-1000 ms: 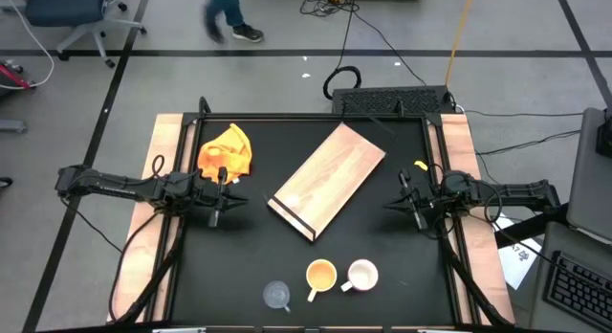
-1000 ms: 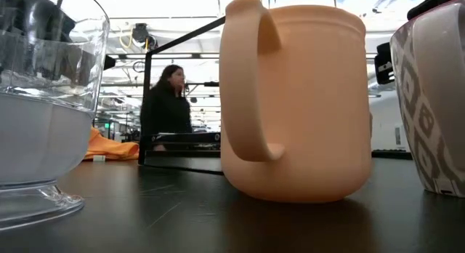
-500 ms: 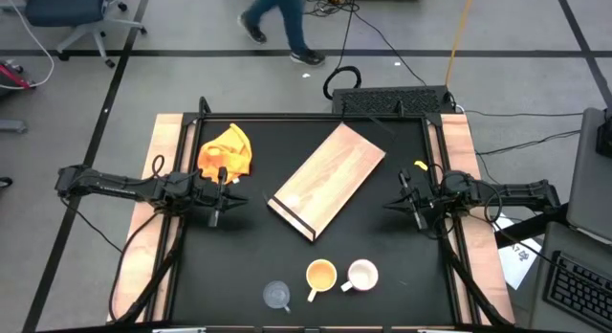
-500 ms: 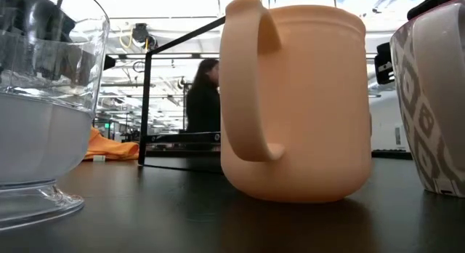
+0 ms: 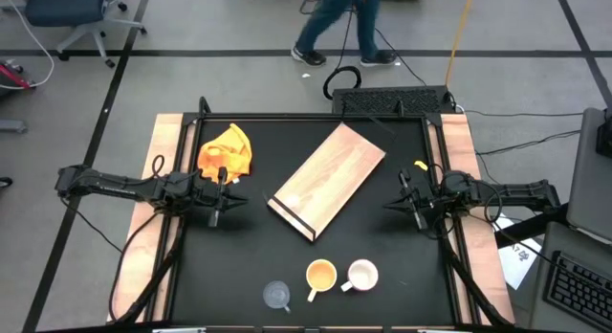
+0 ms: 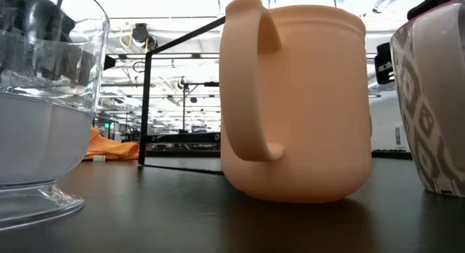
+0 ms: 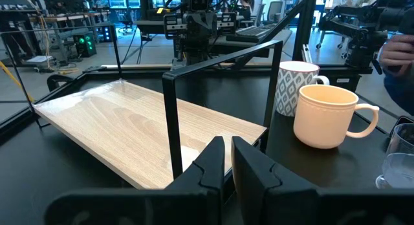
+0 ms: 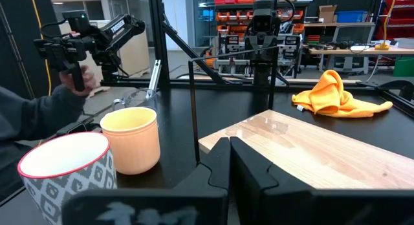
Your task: Stack small to large cups/mugs on shelf
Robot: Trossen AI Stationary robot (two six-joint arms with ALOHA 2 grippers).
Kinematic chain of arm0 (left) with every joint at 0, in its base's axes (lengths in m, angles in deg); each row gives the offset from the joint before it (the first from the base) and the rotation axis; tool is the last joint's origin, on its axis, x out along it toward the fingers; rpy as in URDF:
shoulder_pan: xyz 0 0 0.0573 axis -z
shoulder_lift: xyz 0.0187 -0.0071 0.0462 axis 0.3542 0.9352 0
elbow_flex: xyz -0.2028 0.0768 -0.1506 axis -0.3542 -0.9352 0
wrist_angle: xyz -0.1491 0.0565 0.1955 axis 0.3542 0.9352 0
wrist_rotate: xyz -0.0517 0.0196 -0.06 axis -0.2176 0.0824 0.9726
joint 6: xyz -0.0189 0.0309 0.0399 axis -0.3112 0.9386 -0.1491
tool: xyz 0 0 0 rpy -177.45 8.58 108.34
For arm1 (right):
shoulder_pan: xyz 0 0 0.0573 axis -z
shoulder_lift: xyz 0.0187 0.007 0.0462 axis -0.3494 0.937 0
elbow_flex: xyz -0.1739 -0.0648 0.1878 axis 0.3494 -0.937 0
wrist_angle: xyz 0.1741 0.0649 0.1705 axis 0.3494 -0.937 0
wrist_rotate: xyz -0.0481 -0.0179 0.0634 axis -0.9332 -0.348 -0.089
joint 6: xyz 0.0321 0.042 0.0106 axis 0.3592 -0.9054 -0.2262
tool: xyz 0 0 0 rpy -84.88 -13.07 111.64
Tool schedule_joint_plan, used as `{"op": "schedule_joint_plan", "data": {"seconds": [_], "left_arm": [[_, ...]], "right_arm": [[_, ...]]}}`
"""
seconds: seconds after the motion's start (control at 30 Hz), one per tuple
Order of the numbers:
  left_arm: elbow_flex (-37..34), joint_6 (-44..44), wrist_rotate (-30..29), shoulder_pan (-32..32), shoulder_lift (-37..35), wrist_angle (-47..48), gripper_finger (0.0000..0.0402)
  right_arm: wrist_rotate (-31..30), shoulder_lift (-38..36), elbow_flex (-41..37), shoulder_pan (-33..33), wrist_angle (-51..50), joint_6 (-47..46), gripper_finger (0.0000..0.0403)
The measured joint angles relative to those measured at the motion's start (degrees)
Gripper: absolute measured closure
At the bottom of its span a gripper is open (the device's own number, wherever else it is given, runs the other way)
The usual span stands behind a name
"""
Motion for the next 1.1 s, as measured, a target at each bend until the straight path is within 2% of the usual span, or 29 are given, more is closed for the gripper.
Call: {"op": "schedule_joint_plan", "data": {"seconds": [0.7, 0.83, 0.97, 1.1], "left_arm": [[0.0, -1.8, 0.1, 0.0, 0.0, -5.7, 0.0369], [0.0, -3.6, 2.9, 0.0, 0.0, -7.7, 0.0371], [0.0, -5.9, 7.3, 0.1, 0.0, -8.8, 0.0396], [0.0, -6.3, 7.7, 0.6, 0.0, -8.9, 0.0399]], "right_arm": [[0.0, 0.0, 0.0, 0.0, 1.5, 0.0, 0.0403], [0.1, 0.0, 0.0, 0.0, 2.4, 0.0, 0.0403], [0.1, 0.0, 0.0, 0.0, 2.8, 0.0, 0.0403], [0.1, 0.0, 0.0, 0.0, 2.8, -0.1, 0.0403]]}}
